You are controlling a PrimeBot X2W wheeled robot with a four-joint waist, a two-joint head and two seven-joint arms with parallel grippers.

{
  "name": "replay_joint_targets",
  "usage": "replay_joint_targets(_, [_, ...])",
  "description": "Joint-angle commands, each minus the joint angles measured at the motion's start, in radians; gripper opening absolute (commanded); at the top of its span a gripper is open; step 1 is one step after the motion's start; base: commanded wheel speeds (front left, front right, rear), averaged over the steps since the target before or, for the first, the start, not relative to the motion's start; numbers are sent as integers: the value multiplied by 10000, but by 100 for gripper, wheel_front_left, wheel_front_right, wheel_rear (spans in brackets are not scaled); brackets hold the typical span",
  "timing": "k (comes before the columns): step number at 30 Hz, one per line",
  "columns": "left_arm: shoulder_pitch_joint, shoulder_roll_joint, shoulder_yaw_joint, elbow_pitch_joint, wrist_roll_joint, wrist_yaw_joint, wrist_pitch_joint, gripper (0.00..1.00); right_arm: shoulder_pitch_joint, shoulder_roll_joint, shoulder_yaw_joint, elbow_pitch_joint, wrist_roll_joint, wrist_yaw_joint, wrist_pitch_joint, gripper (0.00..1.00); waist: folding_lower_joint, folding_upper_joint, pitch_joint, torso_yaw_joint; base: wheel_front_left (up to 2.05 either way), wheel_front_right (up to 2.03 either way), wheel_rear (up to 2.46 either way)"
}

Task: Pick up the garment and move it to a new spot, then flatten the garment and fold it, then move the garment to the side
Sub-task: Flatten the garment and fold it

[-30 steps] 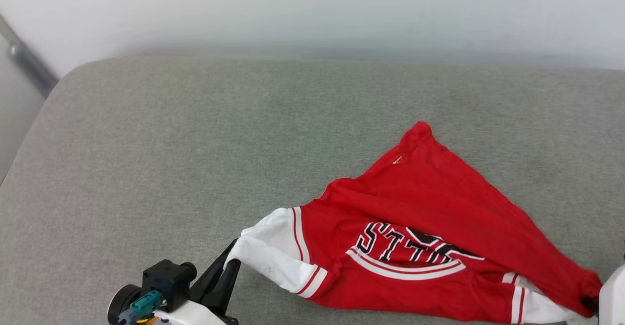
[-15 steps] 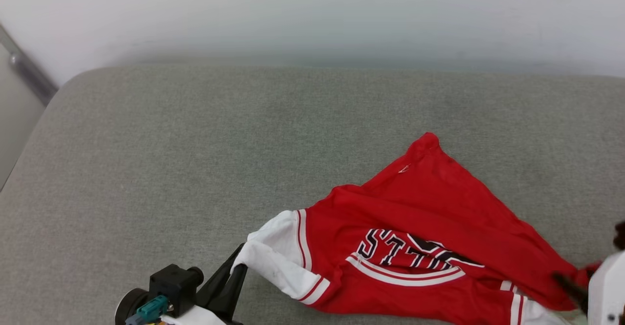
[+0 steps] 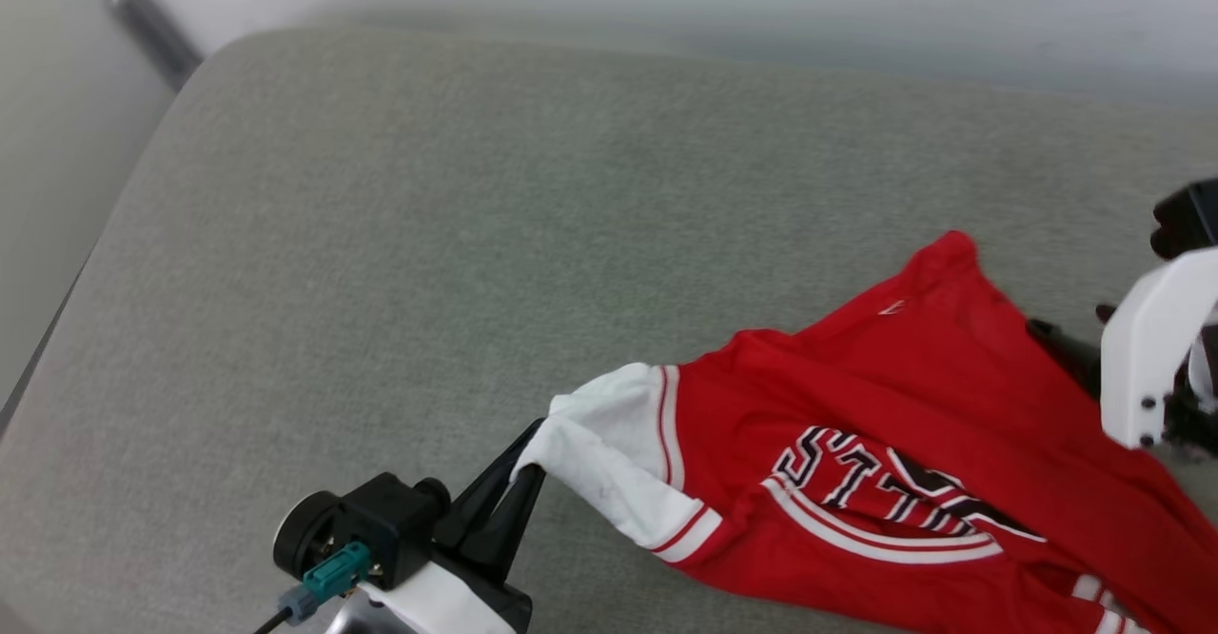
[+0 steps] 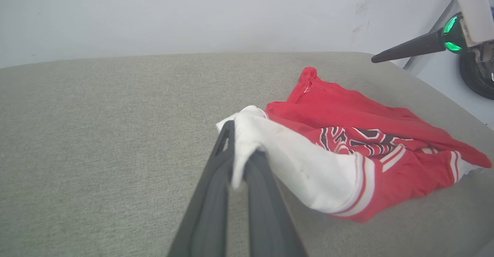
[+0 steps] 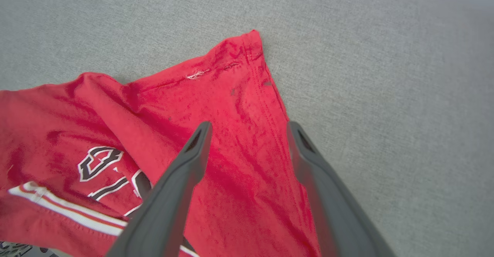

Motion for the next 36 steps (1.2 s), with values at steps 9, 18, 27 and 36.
replay_joint_targets(9, [-750, -444, -352, -128, 246, -347, -13, 0, -2247, -354, 588, 2274, -907, -3, 339, 100, -1, -1, 1494, 1674, 0, 0, 0])
replay_joint_targets(18, [-1042, -928, -722, 127, 337, -596, -173, 0, -2698, -733, 904, 4022, -1326, -3, 315, 100, -1, -1, 1989, 2406, 0, 0, 0])
replay_joint_targets(27, [-1150, -988, -799, 383, 266, -716, -252, 0, -2139, -582, 1308, 4936, -1179, -3, -222, 0, -1, -1, 1910, 2497, 0, 0, 0])
replay_joint_targets(36, [-1055, -484, -416, 126, 284, -452, -239, 0, -2962, -466, 1484, 5162, -884, -2, -1741, 0, -1, -1, 1028, 1770, 0, 0, 0])
